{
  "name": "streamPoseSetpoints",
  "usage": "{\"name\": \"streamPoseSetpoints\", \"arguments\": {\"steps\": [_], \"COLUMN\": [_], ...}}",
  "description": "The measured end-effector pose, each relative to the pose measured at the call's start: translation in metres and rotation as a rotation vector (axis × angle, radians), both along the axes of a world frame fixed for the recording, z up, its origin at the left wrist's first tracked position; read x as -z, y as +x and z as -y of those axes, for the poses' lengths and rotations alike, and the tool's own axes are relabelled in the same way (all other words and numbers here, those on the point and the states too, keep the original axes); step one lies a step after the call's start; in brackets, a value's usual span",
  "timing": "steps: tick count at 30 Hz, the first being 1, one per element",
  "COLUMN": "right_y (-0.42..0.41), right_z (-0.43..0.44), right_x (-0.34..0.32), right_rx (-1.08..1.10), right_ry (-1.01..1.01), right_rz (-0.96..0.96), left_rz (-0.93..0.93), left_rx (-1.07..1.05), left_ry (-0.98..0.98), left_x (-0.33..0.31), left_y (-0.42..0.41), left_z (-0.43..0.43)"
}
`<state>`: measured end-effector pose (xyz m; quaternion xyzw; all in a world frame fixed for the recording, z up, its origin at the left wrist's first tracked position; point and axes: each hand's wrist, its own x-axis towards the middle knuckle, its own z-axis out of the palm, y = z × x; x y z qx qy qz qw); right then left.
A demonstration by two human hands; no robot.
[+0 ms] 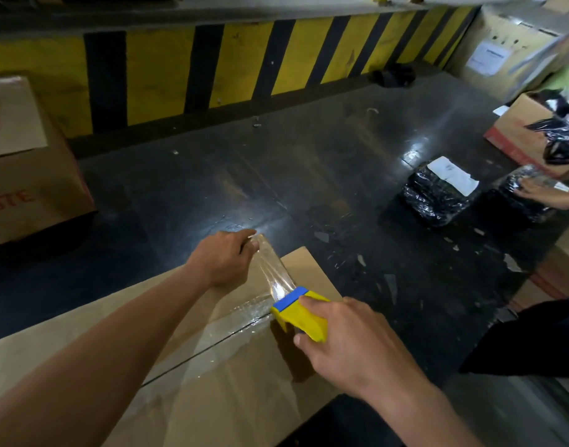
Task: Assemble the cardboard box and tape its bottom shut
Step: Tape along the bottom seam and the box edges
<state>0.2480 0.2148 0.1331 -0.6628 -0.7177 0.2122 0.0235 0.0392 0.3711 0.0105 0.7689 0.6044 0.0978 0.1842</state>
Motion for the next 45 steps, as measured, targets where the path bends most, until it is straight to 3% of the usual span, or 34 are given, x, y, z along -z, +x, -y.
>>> {"name": "streamPoseSetpoints", "arguments": {"steps": [5, 8, 12, 29, 45], "right_y": [0.000, 0.000, 0.009, 0.017, 0.016], "right_z": [0.006, 0.009, 0.012, 0.019, 0.026], "right_x": [0.011, 0.011, 0.007, -0.027, -0.006], "right_rx": [0.025, 0.035, 0.019, -0.050, 0.023], "right_ry": [-0.014, -0.006, 0.008, 0.166, 0.024], "right_rz": [-0.007, -0.008, 0.030, 0.030, -0.039], "left_rz": [0.000, -0.065, -0.019, 0.059, 0.042], "left_rx": [0.250, 0.384, 0.322, 0.178, 0.214], "left_ry": [0.249, 0.209, 0.093, 0.056, 0.148], "left_x": [-0.012, 0.001, 0.016, 0.017, 0.021], "left_y": [0.018, 0.021, 0.010, 0.013, 0.014], "left_z": [0.031, 0.046, 0.053, 0.056, 0.056]}}
